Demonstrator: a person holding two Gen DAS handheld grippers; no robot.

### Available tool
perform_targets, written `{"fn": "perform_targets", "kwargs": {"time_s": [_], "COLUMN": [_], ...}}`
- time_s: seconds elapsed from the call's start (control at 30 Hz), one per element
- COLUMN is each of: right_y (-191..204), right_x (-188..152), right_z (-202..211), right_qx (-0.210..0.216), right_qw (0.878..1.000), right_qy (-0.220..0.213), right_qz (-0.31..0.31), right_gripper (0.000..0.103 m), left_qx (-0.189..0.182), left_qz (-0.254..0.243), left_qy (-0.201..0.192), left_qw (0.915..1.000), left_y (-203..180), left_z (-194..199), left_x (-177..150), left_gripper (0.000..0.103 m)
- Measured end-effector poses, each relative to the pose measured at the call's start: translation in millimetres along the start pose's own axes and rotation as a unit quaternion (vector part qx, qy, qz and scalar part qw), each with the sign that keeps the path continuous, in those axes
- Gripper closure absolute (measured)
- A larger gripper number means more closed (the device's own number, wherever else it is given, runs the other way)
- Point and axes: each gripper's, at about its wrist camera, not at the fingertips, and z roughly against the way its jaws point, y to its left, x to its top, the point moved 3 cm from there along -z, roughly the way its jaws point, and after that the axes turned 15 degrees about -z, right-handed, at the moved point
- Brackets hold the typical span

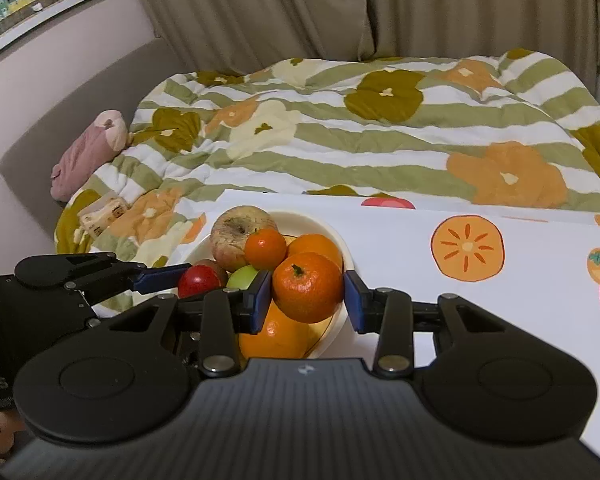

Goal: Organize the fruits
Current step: 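Carry the tomato onto the plate with the left tool while the right tool carries the tangerine, then open both tools over the plate and pull them back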

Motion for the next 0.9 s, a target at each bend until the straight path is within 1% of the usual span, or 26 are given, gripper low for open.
{"fn": "perform_targets", "kwargs": {"time_s": [0.07, 0.1, 0.13, 0.17, 0.23, 0.3, 0.4, 0.47, 0.6, 0.8, 0.9], "right_y": [1, 1, 2, 2, 3, 3, 5, 7, 10, 10, 7], "right_x": [0, 0, 0, 0, 0, 1, 3, 5, 6, 7, 4], "right_z": [-1, -1, -1, -1, 0, 1, 2, 1, -7, -26, -36], "right_qx": [-0.006, -0.008, -0.011, -0.014, -0.017, -0.019, -0.022, -0.025, -0.029, -0.04, -0.049], "right_qw": [1.0, 1.0, 1.0, 1.0, 1.0, 1.0, 1.0, 1.0, 0.999, 0.999, 0.998], "right_qy": [-0.002, -0.003, -0.005, -0.006, -0.01, -0.012, -0.014, -0.015, -0.01, 0.0, 0.005], "right_qz": [-0.004, -0.005, -0.005, -0.006, -0.009, -0.013, -0.014, -0.012, -0.012, -0.021, -0.028], "right_gripper": [0.049, 0.049, 0.049, 0.049, 0.049, 0.049, 0.049, 0.049, 0.049, 0.049, 0.049], "left_qx": [-0.008, -0.009, -0.011, -0.012, -0.008, -0.006, -0.006, -0.005, -0.002, 0.005, 0.003], "left_qz": [-0.006, -0.008, -0.011, -0.012, -0.013, -0.017, -0.018, -0.013, -0.003, 0.006, 0.009], "left_qy": [0.0, -0.002, -0.006, -0.011, -0.025, -0.037, -0.041, -0.041, -0.046, -0.044, -0.048], "left_qw": [1.0, 0.9999, 0.9999, 0.9998, 0.9996, 0.9991, 0.999, 0.999, 0.999, 0.999, 0.9988], "left_y": [2, 2, 3, 4, 5, 6, 7, 9, 14, 22, 25], "left_z": [-3, -2, 0, 2, 9, 17, 29, 35, 48, 54, 53], "left_x": [-1, -1, -1, -1, 0, 0, -2, -5, -12, -20, -22], "left_gripper": [0.065, 0.063, 0.051, 0.032, 0.011, 0.01, 0.01, 0.006, 0.005, 0.005, 0.004]}}
